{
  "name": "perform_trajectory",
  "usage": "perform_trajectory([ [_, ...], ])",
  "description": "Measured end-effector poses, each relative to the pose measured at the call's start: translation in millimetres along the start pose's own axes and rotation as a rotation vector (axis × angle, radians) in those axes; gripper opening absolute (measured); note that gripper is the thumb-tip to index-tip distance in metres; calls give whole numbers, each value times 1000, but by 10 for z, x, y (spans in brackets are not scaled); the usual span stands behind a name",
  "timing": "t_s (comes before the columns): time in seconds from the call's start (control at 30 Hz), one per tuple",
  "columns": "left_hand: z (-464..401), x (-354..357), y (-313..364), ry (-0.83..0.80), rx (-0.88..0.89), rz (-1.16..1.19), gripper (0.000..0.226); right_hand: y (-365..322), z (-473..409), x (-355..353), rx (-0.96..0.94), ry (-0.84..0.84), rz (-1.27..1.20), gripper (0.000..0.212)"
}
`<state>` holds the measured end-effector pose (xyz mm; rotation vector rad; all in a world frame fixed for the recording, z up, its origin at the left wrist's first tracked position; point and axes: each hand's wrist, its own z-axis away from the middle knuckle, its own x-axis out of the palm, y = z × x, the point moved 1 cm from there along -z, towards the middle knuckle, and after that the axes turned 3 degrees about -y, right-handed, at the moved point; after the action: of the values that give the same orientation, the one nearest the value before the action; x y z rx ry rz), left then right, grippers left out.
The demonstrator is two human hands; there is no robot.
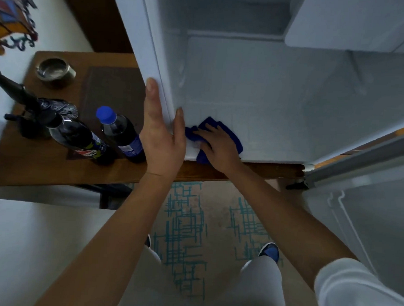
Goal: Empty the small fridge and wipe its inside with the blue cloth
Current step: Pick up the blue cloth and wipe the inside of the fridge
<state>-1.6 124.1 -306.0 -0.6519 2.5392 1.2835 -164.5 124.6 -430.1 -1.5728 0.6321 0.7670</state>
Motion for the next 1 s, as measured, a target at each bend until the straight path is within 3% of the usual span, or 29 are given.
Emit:
perform_trajectory([
  [0.1, -4, 3, -16, 8, 55, -8, 71, -173, -125, -325, 320, 240, -508, 41],
  [0.17, -16, -7, -76, -1, 95, -8, 79, -332, -273, -563, 333, 463, -635, 41],
  [0.33, -103, -31, -181, -57, 242, 5, 102, -605, -793, -926, 42, 758, -284, 42],
  [0.6, -306, -37, -462, -126, 371, -6, 94, -366, -1478, -618, -274, 810, 404, 40],
  [0.9, -324, 100, -466, -2, 383, 44, 107, 279, -1245, -924, -147, 873, 673, 45],
  [1.0, -273, 116, -423, 50, 340, 54, 98, 455, -1104, -1138, -53, 877, 691, 49],
])
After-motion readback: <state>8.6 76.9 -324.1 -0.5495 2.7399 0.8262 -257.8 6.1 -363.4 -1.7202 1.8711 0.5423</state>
